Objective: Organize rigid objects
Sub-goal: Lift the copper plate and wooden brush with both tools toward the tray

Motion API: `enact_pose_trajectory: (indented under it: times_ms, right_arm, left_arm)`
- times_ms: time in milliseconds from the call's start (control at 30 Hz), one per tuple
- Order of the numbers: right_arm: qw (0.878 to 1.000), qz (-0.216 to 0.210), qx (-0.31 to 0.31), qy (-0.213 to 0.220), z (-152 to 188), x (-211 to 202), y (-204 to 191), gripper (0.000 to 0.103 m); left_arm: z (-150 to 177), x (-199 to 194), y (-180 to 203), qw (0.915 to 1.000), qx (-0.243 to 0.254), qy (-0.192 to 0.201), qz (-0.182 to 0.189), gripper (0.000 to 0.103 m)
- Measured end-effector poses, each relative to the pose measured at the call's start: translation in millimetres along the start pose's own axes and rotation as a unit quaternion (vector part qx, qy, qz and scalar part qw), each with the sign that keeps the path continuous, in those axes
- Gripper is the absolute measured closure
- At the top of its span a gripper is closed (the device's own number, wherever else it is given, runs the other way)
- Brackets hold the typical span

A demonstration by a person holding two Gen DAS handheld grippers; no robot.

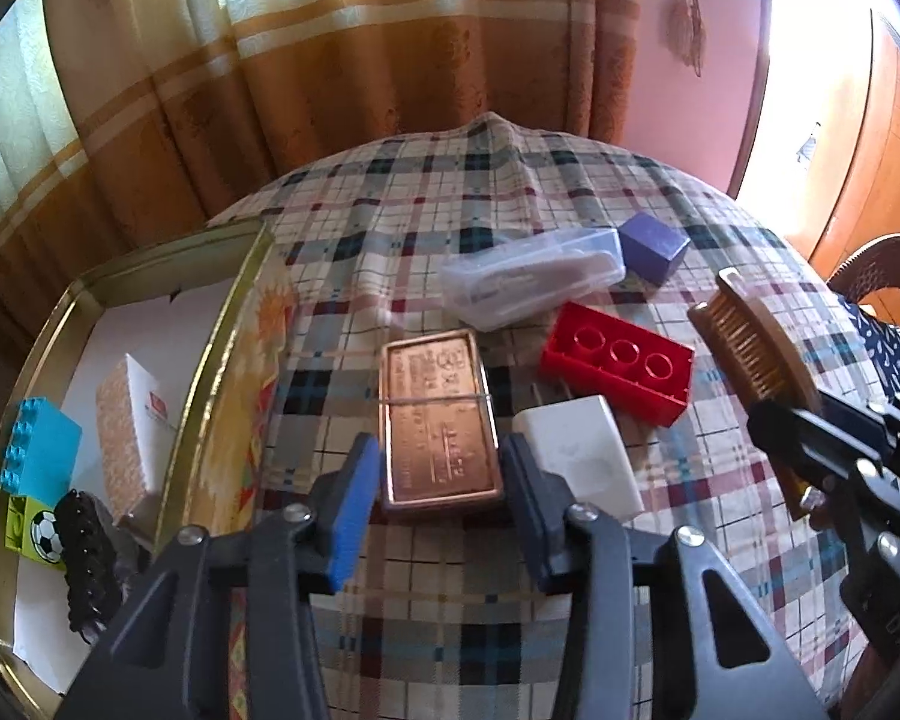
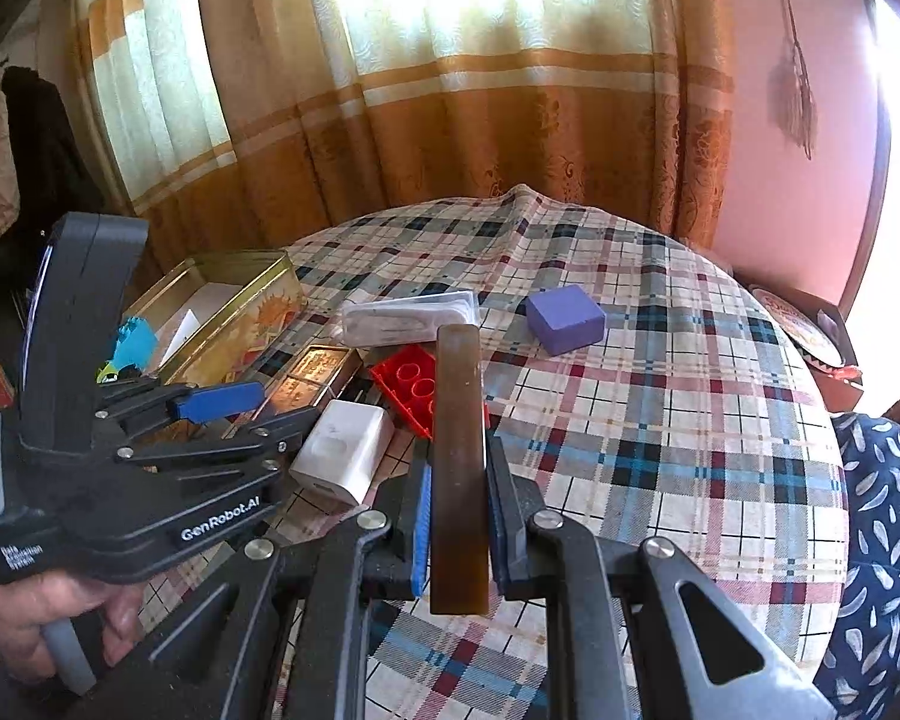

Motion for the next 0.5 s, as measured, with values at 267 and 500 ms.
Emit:
enact_pose_trajectory:
  times_ms: [267, 500]
  right_arm:
    - [1.000, -0.004, 0.003, -0.001, 0.8, 0.1, 0.5, 0.086]
    - [1.000, -0.011, 0.013, -0.004, 2.0, 1.7, 2.4, 0.086]
  left_arm:
    - [-7.7, 4.6, -3.2, 0.9993, -0.024, -0.004, 0.028, 0.060]
    - [-12.2, 18.0, 2.2, 0.9990, -0.029, -0.013, 0.031, 0.061]
Point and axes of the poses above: each gripper's, at about its wrist camera, not at the fingertips, and x roughly the way its jaws point, y to its right, z to its underside, the point moved 5 cm from there along x, roughly the way its jaws point, and after that the axes turned 12 degrees about -x, right-handed, at the moved point
